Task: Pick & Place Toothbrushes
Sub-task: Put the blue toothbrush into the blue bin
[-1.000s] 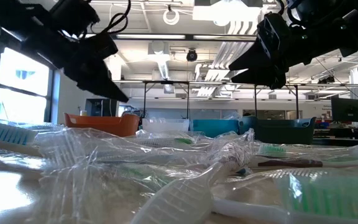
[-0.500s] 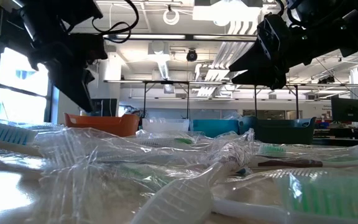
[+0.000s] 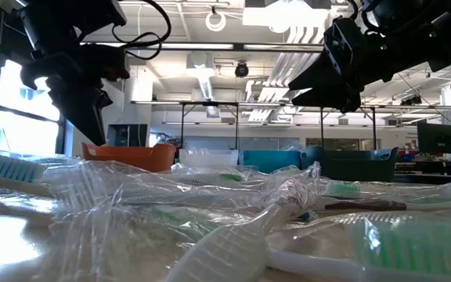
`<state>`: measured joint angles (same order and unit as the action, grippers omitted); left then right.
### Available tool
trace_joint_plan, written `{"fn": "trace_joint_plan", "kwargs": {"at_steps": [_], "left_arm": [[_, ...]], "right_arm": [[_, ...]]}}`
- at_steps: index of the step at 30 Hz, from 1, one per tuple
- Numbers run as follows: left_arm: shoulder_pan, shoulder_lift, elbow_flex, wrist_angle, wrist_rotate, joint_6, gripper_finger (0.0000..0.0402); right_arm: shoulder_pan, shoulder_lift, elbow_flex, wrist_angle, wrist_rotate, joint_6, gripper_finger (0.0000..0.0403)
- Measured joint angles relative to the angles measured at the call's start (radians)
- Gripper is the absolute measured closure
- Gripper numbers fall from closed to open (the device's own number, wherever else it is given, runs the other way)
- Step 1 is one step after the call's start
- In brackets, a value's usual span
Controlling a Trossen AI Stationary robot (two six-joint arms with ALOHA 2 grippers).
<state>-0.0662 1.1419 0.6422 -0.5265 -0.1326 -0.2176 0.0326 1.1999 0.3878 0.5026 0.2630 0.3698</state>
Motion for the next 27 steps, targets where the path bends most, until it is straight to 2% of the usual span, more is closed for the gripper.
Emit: {"fn": "trace_joint_plan", "kwargs": {"at_steps": [4,11,15,27], "left_arm": [[0.0,0.01,0.0,0.0,0.0,-0.015,0.0384],[0.0,0.062,0.0,-0.007,-0.008,-0.027,0.0303],[0.0,0.106,0.0,-0.002,-0.008,-0.027,0.0274],[0.0,0.261,0.001,0.013,-0.023,-0.03,0.0268]], "right_arm": [[0.0,0.0,0.0,0.0,0.0,0.0,0.0172],[0.0,0.0,0.0,0.0,0.0,-0.007,0.0172],[0.0,0.0,0.0,0.0,0.0,-0.008,0.0172],[0.0,0.0,0.0,-0.001,0.0,-0.008,0.0172]]}}
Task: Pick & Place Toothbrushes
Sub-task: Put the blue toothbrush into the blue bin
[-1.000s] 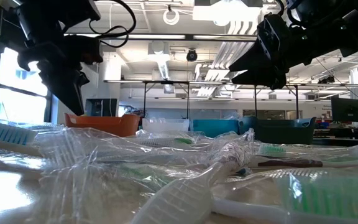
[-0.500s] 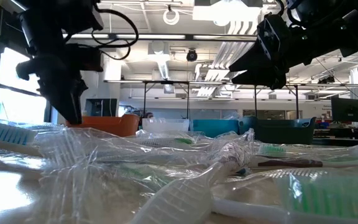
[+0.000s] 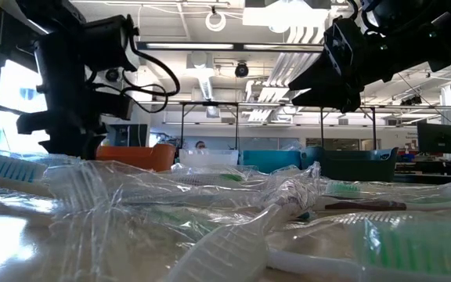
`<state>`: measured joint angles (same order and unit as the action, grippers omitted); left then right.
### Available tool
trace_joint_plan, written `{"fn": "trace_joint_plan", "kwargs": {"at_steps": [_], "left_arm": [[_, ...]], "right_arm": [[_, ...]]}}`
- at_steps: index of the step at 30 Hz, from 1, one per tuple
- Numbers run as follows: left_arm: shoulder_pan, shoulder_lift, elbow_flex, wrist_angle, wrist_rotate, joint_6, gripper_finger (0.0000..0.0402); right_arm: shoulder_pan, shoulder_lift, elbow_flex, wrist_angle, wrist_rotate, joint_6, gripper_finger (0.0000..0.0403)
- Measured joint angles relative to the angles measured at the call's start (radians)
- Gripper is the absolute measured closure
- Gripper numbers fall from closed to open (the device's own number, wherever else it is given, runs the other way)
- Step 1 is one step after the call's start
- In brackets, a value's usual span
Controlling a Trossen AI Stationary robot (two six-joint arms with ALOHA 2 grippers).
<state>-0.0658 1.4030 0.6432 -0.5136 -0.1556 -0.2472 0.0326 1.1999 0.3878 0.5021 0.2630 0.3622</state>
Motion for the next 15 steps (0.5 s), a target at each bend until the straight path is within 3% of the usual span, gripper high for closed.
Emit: {"fn": "trace_joint_plan", "kwargs": {"at_steps": [11,15], "left_arm": [[0.0,0.035,0.001,0.013,0.008,-0.005,0.0269],[0.0,0.036,0.0,0.016,0.011,-0.005,0.0291]], "right_arm": [[0.0,0.0,0.0,0.0,0.0,0.0,0.0172],[0.0,0.0,0.0,0.0,0.0,0.0,0.0172]]}}
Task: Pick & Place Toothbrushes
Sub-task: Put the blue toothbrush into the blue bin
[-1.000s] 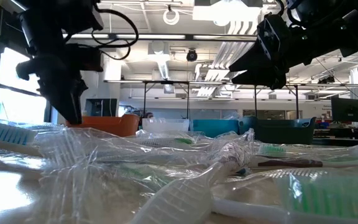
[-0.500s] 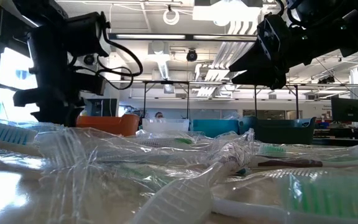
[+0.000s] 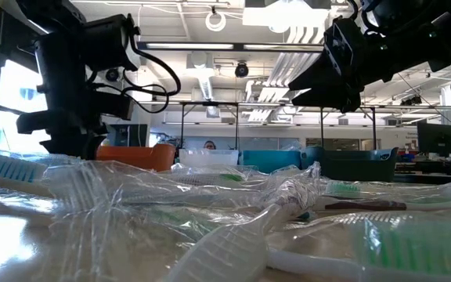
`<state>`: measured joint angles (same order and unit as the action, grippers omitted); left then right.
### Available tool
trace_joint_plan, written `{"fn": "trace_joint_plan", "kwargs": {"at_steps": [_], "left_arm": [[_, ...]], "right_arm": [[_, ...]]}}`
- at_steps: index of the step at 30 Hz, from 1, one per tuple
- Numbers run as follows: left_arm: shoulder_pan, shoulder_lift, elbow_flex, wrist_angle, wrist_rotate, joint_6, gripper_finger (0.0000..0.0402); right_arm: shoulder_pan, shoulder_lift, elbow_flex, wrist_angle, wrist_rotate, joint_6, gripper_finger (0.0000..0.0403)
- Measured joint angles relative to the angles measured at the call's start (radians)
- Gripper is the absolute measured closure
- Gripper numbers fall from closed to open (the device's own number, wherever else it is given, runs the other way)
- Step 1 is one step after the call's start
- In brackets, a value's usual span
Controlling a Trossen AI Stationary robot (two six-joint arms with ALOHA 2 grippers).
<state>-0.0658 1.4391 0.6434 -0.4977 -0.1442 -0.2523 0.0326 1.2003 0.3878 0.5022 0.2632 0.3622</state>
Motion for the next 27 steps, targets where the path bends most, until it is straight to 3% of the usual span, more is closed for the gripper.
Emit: {"fn": "trace_joint_plan", "kwargs": {"at_steps": [10,18,27], "left_arm": [[0.0,0.001,0.0,0.004,0.034,0.0,0.0386],[0.0,-0.009,-0.002,0.003,0.044,0.006,0.0386],[0.0,-0.097,0.065,-0.023,0.052,0.14,0.039]], "right_arm": [[0.0,0.0,0.0,0.0,0.0,0.0,0.0172],[0.0,0.0,0.0,0.0,0.0,0.0,0.0172],[0.0,0.0,0.0,-0.008,0.0,0.0,0.0172]]}}
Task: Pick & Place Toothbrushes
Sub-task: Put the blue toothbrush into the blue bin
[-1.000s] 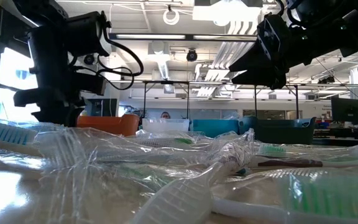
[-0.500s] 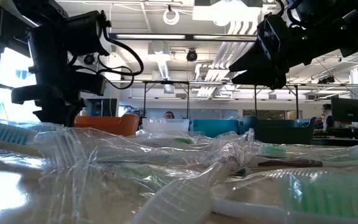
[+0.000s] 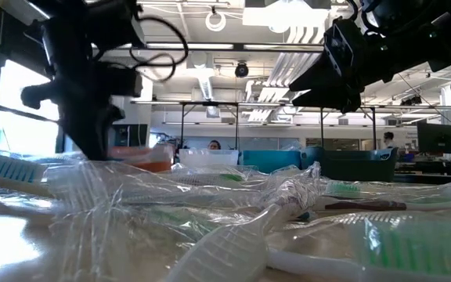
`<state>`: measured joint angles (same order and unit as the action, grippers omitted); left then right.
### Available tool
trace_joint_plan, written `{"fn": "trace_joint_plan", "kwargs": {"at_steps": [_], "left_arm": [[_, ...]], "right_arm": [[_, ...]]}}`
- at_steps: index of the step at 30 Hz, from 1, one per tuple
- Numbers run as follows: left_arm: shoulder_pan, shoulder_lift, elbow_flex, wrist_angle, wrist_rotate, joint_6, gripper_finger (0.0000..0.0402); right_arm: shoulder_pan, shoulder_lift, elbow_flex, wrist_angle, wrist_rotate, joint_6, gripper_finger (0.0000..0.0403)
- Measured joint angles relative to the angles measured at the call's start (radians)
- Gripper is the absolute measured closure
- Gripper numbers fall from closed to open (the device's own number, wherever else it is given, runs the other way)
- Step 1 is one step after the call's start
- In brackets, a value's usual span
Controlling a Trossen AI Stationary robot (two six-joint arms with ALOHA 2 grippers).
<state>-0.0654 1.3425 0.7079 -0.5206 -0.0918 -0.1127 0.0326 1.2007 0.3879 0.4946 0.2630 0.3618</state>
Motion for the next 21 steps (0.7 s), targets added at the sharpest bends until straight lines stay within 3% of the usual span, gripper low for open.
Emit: {"fn": "trace_joint_plan", "kwargs": {"at_steps": [8,15,21], "left_arm": [[0.001,-0.087,0.099,-0.015,-0.008,0.149,0.039],[0.004,-0.131,0.19,0.023,-0.085,0.247,0.0391],[0.104,-0.126,0.197,0.208,-0.018,0.312,0.0391]], "right_arm": [[0.0,0.0,0.0,-0.008,0.0,0.0,0.0172],[0.0,0.0,0.0,-0.001,0.0,0.0,0.0172],[0.0,0.0,0.0,0.019,-0.003,-0.026,0.0172]]}}
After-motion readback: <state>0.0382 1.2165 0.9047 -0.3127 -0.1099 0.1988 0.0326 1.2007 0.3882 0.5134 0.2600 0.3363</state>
